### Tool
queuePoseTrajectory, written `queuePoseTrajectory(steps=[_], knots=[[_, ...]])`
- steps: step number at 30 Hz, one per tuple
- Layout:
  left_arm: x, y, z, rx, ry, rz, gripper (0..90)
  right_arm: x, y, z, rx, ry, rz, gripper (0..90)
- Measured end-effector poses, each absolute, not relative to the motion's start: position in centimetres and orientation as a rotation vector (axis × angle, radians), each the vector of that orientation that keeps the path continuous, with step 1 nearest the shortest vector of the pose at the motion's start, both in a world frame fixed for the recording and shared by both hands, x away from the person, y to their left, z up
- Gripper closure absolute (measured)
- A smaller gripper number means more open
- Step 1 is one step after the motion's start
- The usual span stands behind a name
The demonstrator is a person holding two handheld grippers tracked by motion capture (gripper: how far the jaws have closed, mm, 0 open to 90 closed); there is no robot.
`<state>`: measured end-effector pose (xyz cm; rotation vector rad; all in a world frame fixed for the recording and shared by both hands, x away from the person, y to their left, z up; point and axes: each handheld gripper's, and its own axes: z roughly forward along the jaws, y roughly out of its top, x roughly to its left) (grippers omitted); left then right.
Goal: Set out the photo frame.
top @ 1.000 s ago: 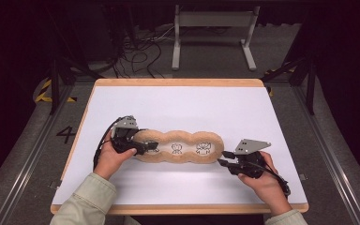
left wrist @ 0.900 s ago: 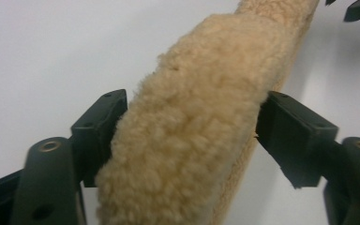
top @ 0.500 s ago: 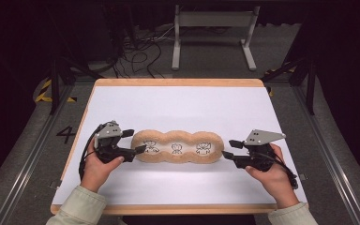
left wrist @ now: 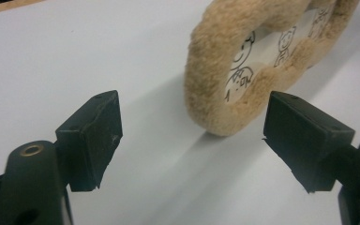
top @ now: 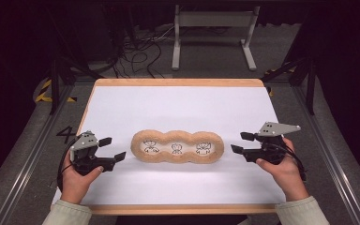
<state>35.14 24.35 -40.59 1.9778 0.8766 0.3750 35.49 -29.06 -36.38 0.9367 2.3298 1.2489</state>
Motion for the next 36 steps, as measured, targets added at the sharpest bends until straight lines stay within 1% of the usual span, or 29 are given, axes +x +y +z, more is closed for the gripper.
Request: queuePoseTrajectory(steps=[6, 10, 15, 16, 22, 23, 30, 31, 36], knots=[[35.3, 25.3, -41.5, 1.988, 0.911, 0.389, 20.7, 35.8, -30.5, -37.1, 1.002, 2.321, 1.239, 32.6], [35.4, 25.9, -42.4, 1.998, 0.943, 0.434, 20.8, 35.8, -31.5, -37.7, 1.044, 2.308, 1.233, 30.7], [35.6, 26.5, -43.2, 1.994, 0.975, 0.436, 21.8, 35.9, -32.9, -38.8, 1.091, 2.291, 1.218, 29.2], [35.7, 26.6, -43.6, 1.997, 1.000, 0.412, 22.0, 35.9, -33.2, -39.1, 1.103, 2.280, 1.216, 29.2], [35.9, 26.3, -44.6, 2.036, 1.009, 0.379, 23.1, 36.2, -34.8, -40.8, 1.162, 2.259, 1.189, 27.0], [36.0, 26.2, -45.0, 2.036, 1.026, 0.343, 24.0, 36.2, -34.9, -41.0, 1.172, 2.260, 1.187, 26.6], [36.5, 26.6, -45.7, 2.033, 1.035, 0.340, 23.8, 36.4, -36.0, -43.3, 1.229, 2.247, 1.176, 25.4], [36.5, 26.4, -45.9, 2.040, 1.031, 0.343, 23.6, 36.4, -35.9, -44.0, 1.237, 2.234, 1.165, 25.4], [36.5, 26.1, -46.1, 2.060, 1.018, 0.351, 22.9, 36.6, -35.7, -45.3, 1.264, 2.247, 1.134, 25.1]])
